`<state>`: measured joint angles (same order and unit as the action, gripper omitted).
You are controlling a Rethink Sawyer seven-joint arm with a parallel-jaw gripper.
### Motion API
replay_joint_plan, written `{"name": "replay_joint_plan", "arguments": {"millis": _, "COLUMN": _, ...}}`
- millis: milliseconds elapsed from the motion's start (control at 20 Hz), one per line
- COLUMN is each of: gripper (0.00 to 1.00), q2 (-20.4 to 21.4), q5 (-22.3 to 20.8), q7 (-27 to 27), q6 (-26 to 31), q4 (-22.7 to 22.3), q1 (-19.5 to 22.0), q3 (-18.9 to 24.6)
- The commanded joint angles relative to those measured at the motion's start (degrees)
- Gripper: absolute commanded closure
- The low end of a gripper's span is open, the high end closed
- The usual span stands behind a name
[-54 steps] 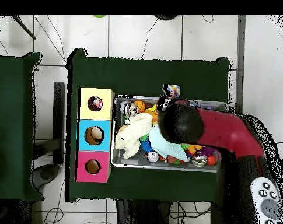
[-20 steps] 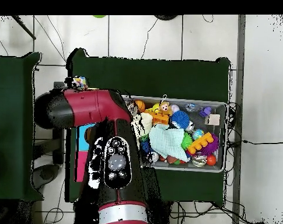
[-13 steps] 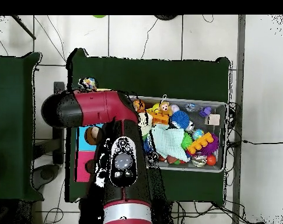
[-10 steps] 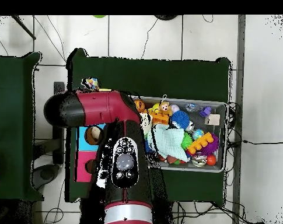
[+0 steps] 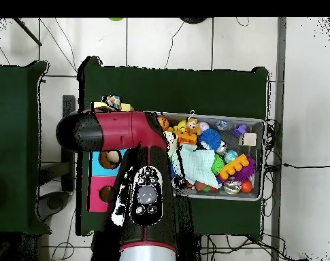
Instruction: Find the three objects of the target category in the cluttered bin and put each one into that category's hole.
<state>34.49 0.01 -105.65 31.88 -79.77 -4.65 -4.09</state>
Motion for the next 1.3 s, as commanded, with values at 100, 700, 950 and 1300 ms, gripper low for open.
{"name": "replay_joint_plan", "arguments": {"millis": 100, "gripper": 1.0, "q2": -1.6, "q5": 3.3, "q7": -15.9, "q6": -2.4, "q4": -8.8, "q1": -1.2, "q3": -0.6}}
{"name": "replay_joint_plan", "arguments": {"millis": 700, "gripper": 1.0, "q2": -3.5, "q5": 5.5, "q7": -15.4, "q6": -8.5, "q4": -12.1, "q1": -2.5, "q3": -0.7}}
{"name": "replay_joint_plan", "arguments": {"millis": 950, "gripper": 1.0, "q2": -5.5, "q5": 6.8, "q7": -15.1, "q6": -11.2, "q4": -11.4, "q1": -2.8, "q3": -0.2}}
{"name": "replay_joint_plan", "arguments": {"millis": 1300, "gripper": 1.0, "q2": -6.5, "q5": 7.1, "q7": -13.8, "q6": -13.5, "q4": -10.4, "q1": -3.3, "q3": -0.9}}
